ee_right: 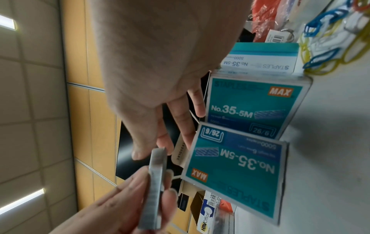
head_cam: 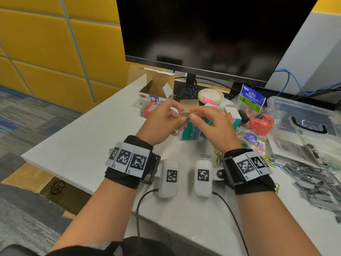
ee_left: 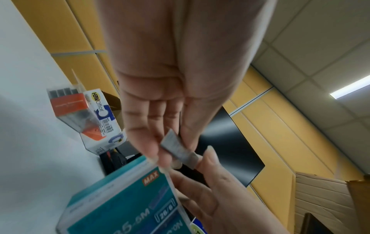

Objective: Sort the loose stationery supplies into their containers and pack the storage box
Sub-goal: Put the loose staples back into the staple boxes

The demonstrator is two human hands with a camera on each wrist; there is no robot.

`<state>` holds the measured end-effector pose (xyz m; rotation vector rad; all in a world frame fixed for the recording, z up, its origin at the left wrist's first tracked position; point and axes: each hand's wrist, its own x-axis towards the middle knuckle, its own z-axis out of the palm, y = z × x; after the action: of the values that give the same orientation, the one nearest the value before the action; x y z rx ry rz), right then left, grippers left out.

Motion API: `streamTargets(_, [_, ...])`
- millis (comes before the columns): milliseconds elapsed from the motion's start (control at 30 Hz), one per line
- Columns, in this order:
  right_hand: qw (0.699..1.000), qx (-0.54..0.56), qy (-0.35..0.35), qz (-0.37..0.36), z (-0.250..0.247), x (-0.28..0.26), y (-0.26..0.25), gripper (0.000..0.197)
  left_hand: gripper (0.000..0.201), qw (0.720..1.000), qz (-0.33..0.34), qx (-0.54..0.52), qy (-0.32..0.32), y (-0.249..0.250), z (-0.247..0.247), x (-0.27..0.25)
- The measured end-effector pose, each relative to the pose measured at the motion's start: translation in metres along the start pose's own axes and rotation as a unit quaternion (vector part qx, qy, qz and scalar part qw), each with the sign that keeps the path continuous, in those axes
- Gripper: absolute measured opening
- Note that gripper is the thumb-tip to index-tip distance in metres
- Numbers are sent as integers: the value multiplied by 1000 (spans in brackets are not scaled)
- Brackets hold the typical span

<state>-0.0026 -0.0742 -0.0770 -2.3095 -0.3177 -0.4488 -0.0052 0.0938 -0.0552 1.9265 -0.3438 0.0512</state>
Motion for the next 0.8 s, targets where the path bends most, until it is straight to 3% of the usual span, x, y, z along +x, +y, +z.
streamTargets(167, [1000, -14, -15, 6, -4, 1, 2, 11, 11, 1000, 11, 14, 0, 5, 7, -1])
streamTargets(233, [1000, -10, -15, 12, -3, 1, 3, 11, 14, 998, -1, 65, -17, 4, 0, -5])
streamTargets(333, [999, 3, -16, 34, -2, 3, 3, 14, 29, 970, -55, 233, -40, -6, -28, -19])
streamTargets(400, [999, 0, -18, 44, -1, 3, 4, 15, 33, 949, -122, 285, -57, -13, -47, -31])
streamTargets(500, [999, -7, -18, 50, 0, 2, 3, 16, 40, 927, -195, 306, -89, -19, -66, -44])
streamTargets(633, [999, -4, -15, 48, -1, 2, 1, 16, 38, 914, -231, 320, -93, -28, -80, -46])
streamTargets(800, [999, -3, -11, 42, -2, 1, 0, 17, 20, 926, -231, 290, -71, -42, -83, -35])
